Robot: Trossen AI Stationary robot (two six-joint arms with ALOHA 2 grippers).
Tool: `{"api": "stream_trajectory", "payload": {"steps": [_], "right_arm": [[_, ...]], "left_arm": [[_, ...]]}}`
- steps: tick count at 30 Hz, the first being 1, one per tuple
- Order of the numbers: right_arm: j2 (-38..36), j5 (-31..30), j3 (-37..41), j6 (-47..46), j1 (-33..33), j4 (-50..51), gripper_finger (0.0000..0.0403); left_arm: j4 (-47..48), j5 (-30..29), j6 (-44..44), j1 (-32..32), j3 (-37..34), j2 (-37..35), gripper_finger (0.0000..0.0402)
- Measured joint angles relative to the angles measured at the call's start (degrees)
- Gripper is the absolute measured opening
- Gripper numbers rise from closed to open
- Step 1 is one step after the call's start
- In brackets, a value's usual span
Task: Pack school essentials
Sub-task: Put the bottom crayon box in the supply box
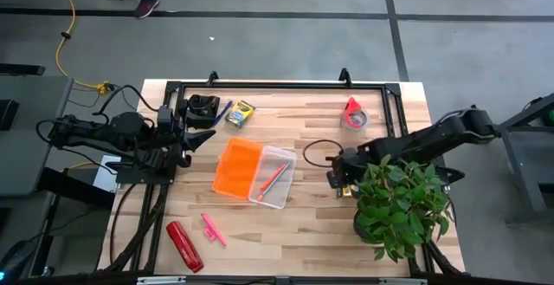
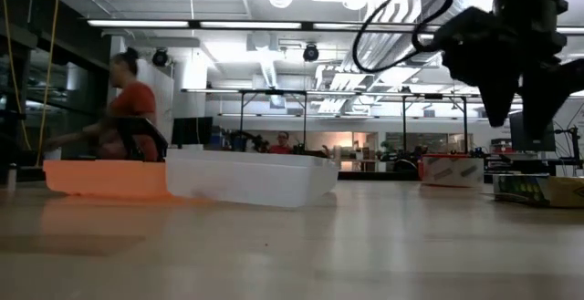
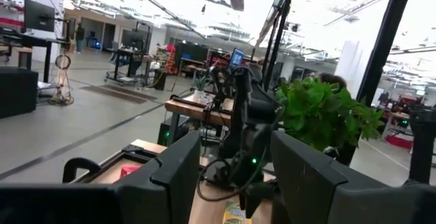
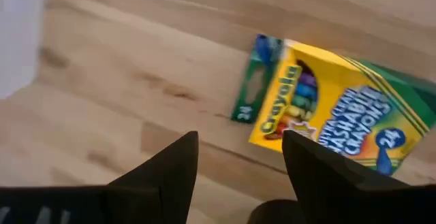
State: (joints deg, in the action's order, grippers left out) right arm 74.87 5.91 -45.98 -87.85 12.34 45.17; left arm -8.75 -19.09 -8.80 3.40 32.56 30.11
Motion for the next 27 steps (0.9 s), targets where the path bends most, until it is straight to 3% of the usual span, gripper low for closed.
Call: {"api": "stream_trajectory", "payload": {"steps": [10,18,27], "right_arm": [[7.4,-1.6,0.0,-7.9,2.4,-1.2,0.0206],[8.5,-5.7,0.0,-11.3,2.4,-0.9,0.0206],[8.5,-5.1,0.0,-12.7,2.4,2.5,0.0169]], "left_arm": [[0.0,-0.2,0.0,0.0,0.0,0.0,0.0168],[0.0,-0.2,0.0,0.0,0.0,0.0,0.0168],[0.5,-0.2,0.0,0.0,0.0,1.0,0.0168]]}}
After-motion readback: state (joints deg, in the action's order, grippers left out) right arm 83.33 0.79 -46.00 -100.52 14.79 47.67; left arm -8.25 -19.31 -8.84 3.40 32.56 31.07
